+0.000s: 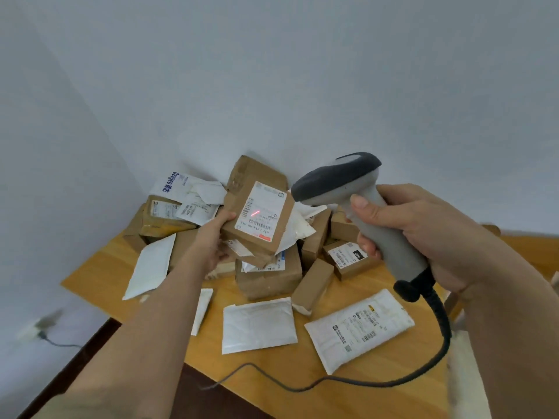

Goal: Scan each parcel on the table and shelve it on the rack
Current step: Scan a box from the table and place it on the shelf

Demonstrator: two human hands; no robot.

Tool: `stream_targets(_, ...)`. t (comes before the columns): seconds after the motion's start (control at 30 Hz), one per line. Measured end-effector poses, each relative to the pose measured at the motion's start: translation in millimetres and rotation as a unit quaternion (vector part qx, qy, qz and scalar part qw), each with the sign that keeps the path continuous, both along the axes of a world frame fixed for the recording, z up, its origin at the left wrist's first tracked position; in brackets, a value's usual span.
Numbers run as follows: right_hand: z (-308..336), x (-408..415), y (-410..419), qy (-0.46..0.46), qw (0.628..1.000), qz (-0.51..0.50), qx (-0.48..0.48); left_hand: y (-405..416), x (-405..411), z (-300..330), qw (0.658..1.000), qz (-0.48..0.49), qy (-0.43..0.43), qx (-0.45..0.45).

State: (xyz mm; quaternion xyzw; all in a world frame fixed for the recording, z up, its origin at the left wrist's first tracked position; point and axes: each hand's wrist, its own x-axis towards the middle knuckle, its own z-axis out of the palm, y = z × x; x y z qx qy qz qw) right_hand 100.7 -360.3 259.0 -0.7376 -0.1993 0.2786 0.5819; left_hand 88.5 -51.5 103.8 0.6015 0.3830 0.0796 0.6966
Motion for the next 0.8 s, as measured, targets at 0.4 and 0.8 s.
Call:
stream_targets(0.4,3.6,-59.0,22.2,-0.001,0.978,0.205,0.021,17.4,-167.8,11.5,0.99,0.119,0.068,0.033)
stream_targets(0.8,17.2,-239.5,112.6,0.003,0.941,0.334,0.049,61.2,-414.1,29.0,0.977,0.209,0.035,0.033)
